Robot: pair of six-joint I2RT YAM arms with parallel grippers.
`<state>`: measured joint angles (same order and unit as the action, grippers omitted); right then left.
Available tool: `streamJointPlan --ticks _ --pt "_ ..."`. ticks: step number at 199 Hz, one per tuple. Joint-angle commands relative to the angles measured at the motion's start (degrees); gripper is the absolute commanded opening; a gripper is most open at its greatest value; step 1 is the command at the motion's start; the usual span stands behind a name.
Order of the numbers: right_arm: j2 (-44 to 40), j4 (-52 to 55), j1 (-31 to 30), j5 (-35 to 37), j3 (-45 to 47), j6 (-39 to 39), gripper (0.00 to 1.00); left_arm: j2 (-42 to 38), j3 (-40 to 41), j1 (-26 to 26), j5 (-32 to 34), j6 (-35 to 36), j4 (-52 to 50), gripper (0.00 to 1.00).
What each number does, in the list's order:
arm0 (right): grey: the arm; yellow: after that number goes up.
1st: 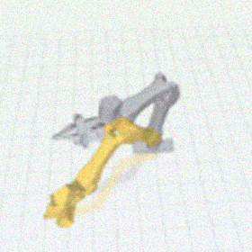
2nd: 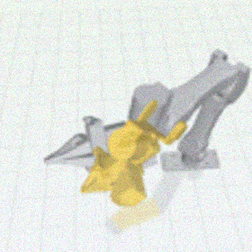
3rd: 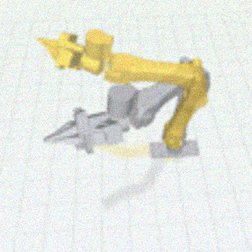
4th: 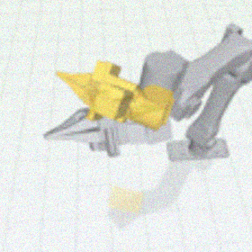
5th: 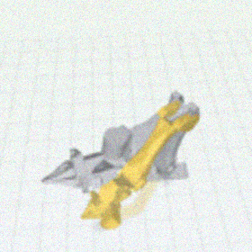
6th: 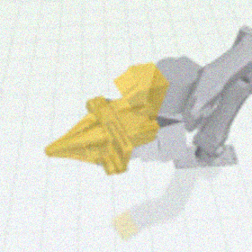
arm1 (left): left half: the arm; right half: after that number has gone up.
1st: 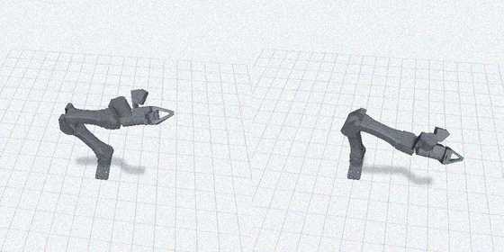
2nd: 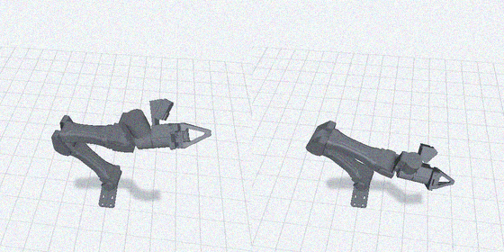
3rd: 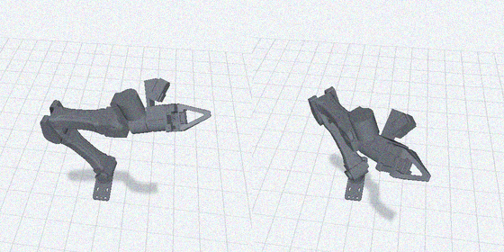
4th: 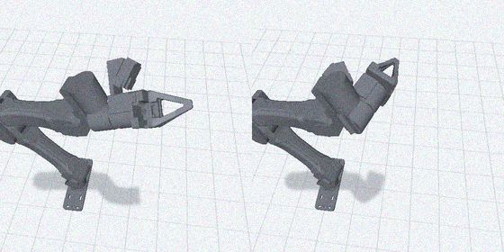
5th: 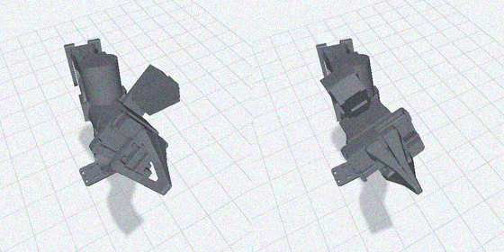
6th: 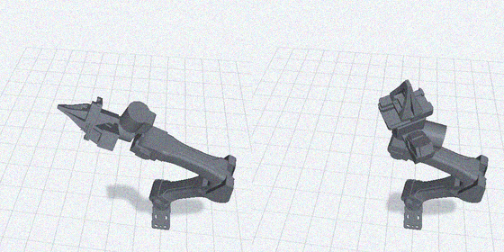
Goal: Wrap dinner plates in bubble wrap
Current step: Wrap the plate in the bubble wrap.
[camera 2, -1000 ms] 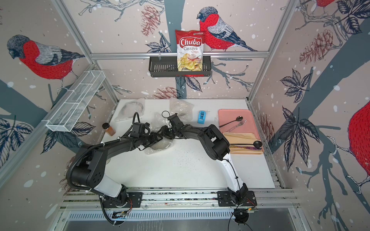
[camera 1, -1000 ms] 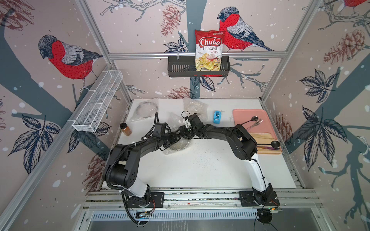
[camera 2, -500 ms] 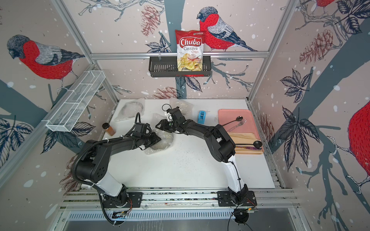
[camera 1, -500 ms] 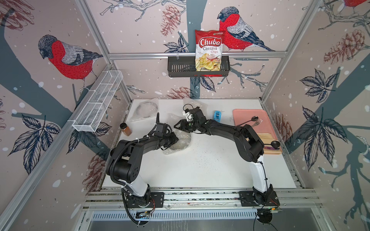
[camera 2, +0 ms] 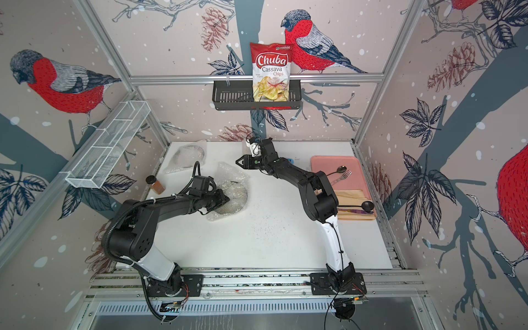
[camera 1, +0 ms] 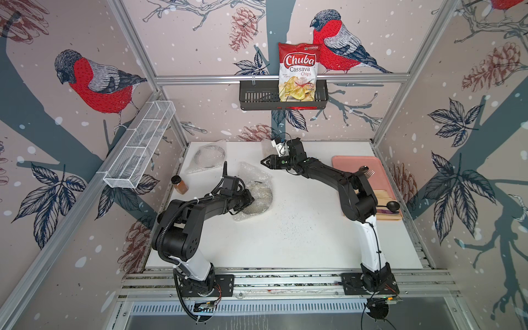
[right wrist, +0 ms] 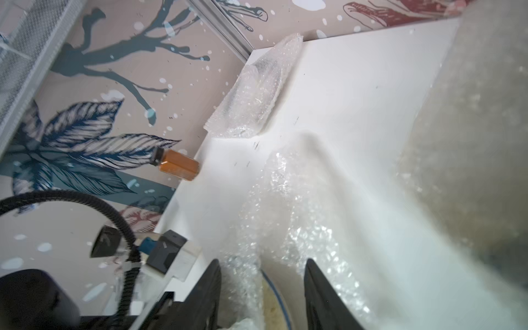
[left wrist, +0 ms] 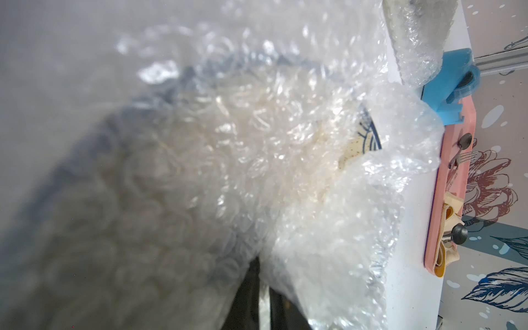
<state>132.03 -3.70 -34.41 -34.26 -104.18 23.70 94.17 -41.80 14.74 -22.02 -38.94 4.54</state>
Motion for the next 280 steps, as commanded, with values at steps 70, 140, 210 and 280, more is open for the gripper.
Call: streamJointPlan --ticks 70,140,210,280 --pt "18.81 11.01 -0.30 -2.14 -21.97 -16.58 0.63 -0.46 1.32 -0.24 1.58 -0.36 -3.05 0.10" --pt "25.74 9.80 -2.59 -9.42 -30.21 -12.55 0.57 -0.05 1.15 -0.24 1.72 0.02 -3.72 0.10" --pt "18.19 1.54 -1.62 -17.16 -20.85 -10.38 0.03 -0.02 2.14 -0.39 1.83 -0.63 -3.83 0.10" --pt "3.95 -0.49 -4.02 -21.88 -1.01 -16.98 0.01 1.83 2.99 -2.81 -1.58 -1.98 -1.76 0.10"
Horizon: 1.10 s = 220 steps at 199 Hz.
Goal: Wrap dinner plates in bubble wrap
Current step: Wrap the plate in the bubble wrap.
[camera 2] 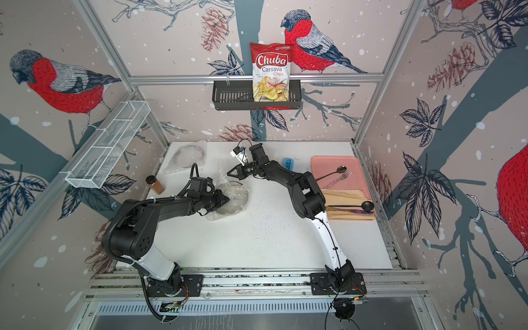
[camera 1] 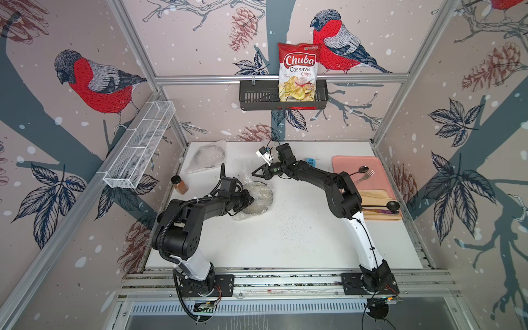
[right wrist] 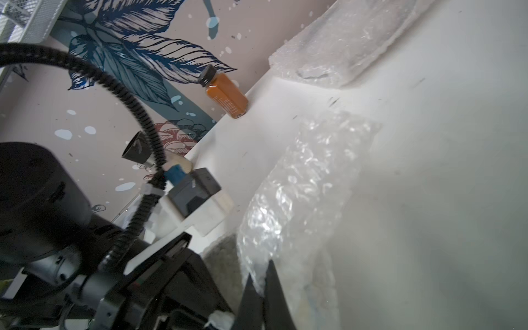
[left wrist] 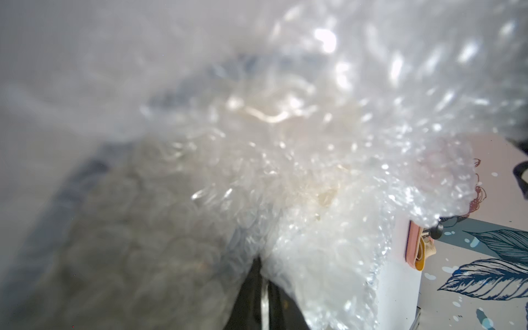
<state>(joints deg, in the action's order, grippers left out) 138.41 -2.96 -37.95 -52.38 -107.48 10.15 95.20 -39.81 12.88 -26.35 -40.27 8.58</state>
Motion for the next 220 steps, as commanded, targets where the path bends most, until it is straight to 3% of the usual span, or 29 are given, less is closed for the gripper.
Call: streamJointPlan --ticks 1,82,146,220 --pt "-2.44 -1.11 -0.51 -3.73 2.33 -3.54 0.01 0.84 1.02 -0.99 2.68 -0.67 -5.74 0.10" --pt "-7.39 6.67 -2.90 2.87 12.92 -9.18 0.03 1.39 1.24 -2.67 0.91 -0.02 -5.04 0.09" --pt "-6.68 16.41 -5.72 15.18 18.94 -16.49 0.04 0.78 -0.14 -2.69 -0.33 -0.42 -6.69 0.12" --pt "-7.10 15.01 -5.18 19.55 23.67 -15.92 0.05 -4.90 -9.40 -3.38 -6.50 1.69 -21.95 0.33"
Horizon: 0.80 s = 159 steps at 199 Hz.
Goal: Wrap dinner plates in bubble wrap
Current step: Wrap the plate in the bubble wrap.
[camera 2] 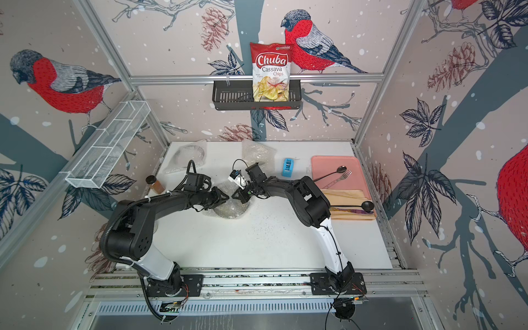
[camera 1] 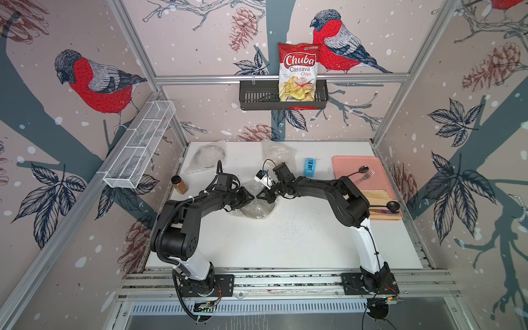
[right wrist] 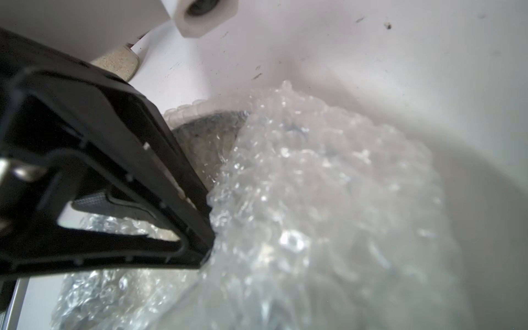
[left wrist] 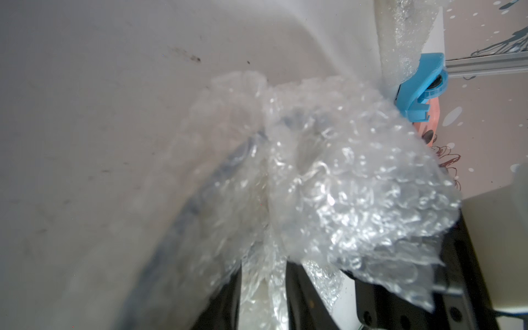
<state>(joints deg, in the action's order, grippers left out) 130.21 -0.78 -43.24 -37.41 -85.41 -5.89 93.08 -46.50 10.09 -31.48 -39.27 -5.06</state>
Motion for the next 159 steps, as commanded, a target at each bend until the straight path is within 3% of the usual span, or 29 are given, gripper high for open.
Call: streamJointPlan --ticks 1,48,90,120,141,159 --pt "1.10 12.82 0.10 4.60 1.62 0.11 0.05 -2.97 -2.76 -0.59 -1.46 0.51 -8.26 0.33" --pt "0.85 12.64 0.11 4.63 1.65 0.62 0.05 -3.57 -3.94 1.85 -6.56 -8.57 1.52 0.37" --pt "1.15 12.72 0.00 3.33 0.71 0.90 0.05 -0.78 -3.11 3.78 -6.33 -11.53 7.97 0.43" --pt "1.16 12.86 -0.30 2.74 0.50 1.06 0.05 1.02 -4.33 3.80 -2.37 -9.84 5.51 0.43" --pt "1.13 13.08 -0.35 2.65 0.37 1.31 0.05 1.73 -3.54 3.71 -1.85 -11.36 8.12 0.38" --pt "0.70 12.82 -0.44 2.52 0.59 1.39 0.05 2.10 -3.55 3.71 -1.03 -11.45 7.86 0.27"
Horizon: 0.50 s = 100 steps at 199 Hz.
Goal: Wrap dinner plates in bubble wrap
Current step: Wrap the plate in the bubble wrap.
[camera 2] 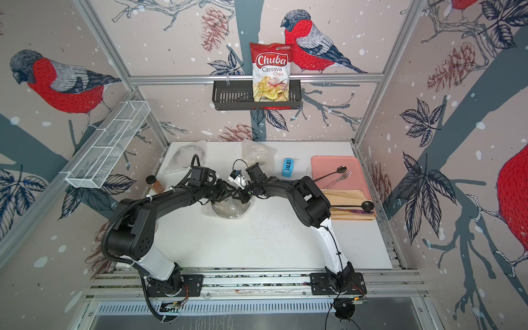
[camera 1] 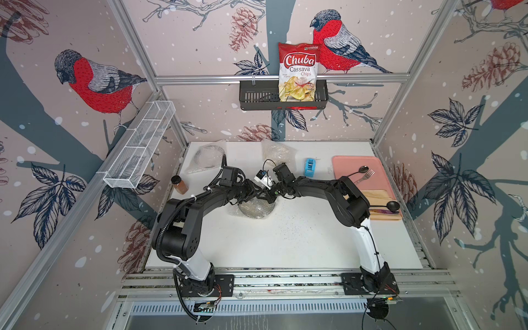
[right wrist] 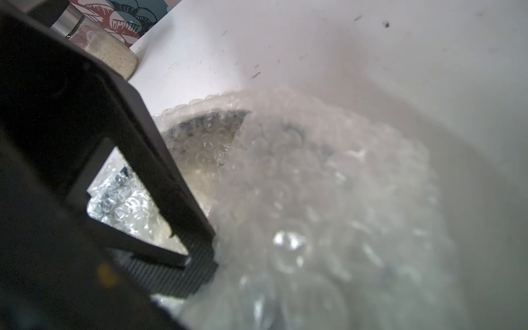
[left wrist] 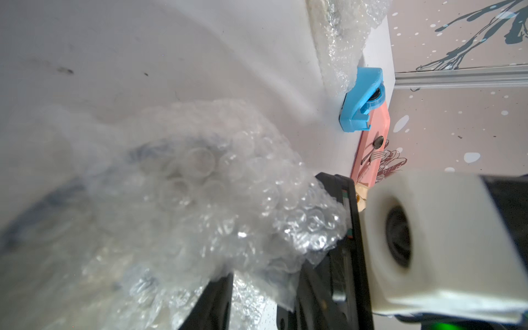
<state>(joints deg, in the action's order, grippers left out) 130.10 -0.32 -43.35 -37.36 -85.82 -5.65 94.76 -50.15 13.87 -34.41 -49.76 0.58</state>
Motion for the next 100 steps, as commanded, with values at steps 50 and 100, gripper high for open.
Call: streamJointPlan --ticks 50,100 --pt "-3.75 9.14 -0.37 3.17 4.23 1.82 0.21 -2.80 1.76 -0.24 2.73 -0.45 0.12 0.00" --pt "-7.68 9.14 -0.01 -0.75 4.69 2.06 0.37 -4.84 7.59 -0.50 1.12 -1.33 1.82 0.00"
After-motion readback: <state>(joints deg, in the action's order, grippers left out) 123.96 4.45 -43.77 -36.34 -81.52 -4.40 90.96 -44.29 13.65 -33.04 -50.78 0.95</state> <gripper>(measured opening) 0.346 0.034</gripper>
